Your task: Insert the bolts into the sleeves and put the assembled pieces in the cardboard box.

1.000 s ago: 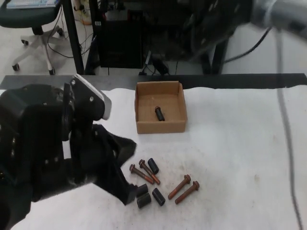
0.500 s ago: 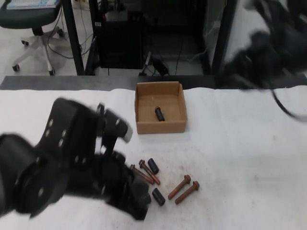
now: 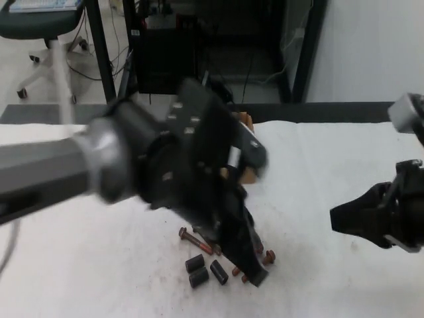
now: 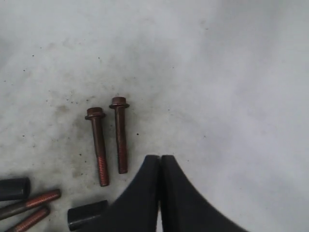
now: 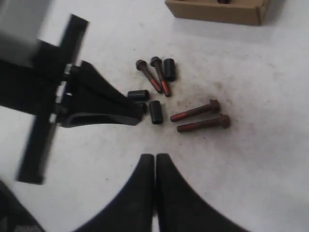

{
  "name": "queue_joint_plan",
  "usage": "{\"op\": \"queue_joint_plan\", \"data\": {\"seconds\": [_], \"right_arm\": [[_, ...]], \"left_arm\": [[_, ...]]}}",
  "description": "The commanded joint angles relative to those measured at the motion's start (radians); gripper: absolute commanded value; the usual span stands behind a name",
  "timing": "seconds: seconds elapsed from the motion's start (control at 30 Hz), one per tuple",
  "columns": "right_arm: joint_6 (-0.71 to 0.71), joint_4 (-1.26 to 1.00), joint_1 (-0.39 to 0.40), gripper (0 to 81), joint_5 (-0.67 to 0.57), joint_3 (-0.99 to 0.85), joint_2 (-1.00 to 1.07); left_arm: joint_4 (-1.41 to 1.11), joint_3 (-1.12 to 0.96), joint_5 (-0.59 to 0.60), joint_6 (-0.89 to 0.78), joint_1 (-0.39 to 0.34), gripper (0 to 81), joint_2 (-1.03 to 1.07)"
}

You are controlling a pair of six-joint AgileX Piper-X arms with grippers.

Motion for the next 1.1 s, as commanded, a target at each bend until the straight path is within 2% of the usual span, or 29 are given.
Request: {"op": "queue_joint_plan", "data": {"seconds": [0.0,0.1,0.17,0.33,0.4,0.6,1.07], "right_arm": [[0.012,-0.005,-0.008,0.8,-0.068,0.001,-0.075],[0.012,-0.005,-0.017,0.8,-0.063,0.001,-0.118],[0.012,-0.005,-0.031,0.8,-0.063,0.001,-0.142],[0.008,0.015,-0.102,0.8,-0.065,0.001,-0.199],[0.003,0.045,-0.132,0.8,-0.067,0.001,-0.212],[-0.059,0.133,-0.202,0.8,-0.072,0.001,-0.231],[-0.063,0.152,-0.2,0.8,-0.072,0.001,-0.232]], "left_arm": [[0.027,-0.052,-0.06,0.03,-0.008,0.2,0.051],[0.024,-0.082,-0.092,0.041,-0.008,0.3,0.102],[0.029,-0.1,-0.103,0.076,-0.008,3.9,0.133],[0.024,-0.141,-0.128,0.081,-0.008,27.7,0.19],[0.017,-0.152,-0.163,0.081,-0.008,33.2,0.209],[-0.033,-0.158,-0.195,0.081,-0.008,33.6,0.255],[-0.089,-0.166,-0.197,0.073,-0.008,33.6,0.309]]}}
